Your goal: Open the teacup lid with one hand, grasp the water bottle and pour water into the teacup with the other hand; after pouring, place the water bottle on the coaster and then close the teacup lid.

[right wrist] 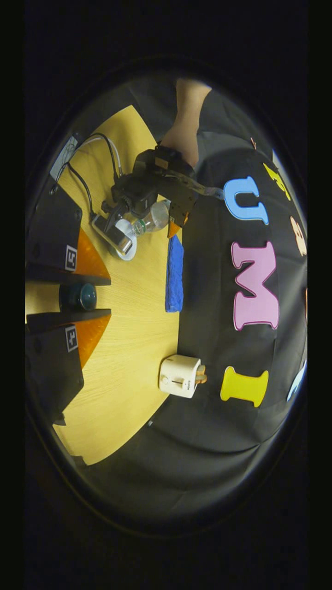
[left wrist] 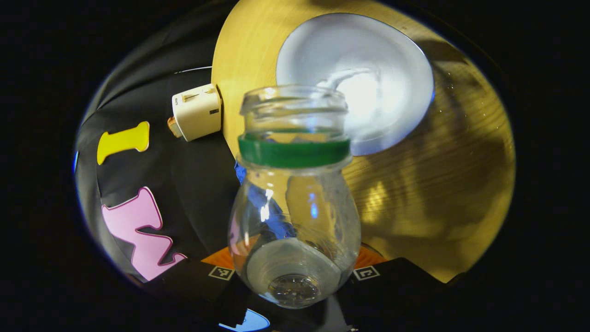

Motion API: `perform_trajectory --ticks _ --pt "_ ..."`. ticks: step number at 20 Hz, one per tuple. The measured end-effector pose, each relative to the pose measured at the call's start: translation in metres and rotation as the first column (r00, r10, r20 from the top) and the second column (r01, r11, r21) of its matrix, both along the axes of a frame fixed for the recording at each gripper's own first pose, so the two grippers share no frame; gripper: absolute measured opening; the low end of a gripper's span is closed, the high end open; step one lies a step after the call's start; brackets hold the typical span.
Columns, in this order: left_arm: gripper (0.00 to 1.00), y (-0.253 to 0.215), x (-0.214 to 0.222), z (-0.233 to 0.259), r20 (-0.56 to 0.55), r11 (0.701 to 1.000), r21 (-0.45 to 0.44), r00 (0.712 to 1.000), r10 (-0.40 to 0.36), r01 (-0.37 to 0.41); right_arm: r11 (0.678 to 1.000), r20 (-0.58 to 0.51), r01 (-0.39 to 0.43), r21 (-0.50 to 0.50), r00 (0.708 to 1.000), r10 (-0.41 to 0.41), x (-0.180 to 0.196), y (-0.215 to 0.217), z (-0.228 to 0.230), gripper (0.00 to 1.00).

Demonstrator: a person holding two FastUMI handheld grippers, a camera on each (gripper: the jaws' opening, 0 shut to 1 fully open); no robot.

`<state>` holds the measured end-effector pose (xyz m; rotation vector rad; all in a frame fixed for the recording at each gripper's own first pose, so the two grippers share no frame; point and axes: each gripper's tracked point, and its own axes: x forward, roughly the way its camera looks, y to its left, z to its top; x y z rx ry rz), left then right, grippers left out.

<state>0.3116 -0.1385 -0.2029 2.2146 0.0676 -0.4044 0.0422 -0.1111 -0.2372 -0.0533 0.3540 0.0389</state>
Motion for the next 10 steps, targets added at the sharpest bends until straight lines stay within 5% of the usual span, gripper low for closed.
perform_trajectory --ticks 10 --pt "0.77 -0.0037 0.0033 0.0074 0.010 0.994 0.103 1.000 -0.024 0.023 1.000 0.012 -0.018 0.011 1.000 0.018 0.0041 0.0054 0.0055 0.28"
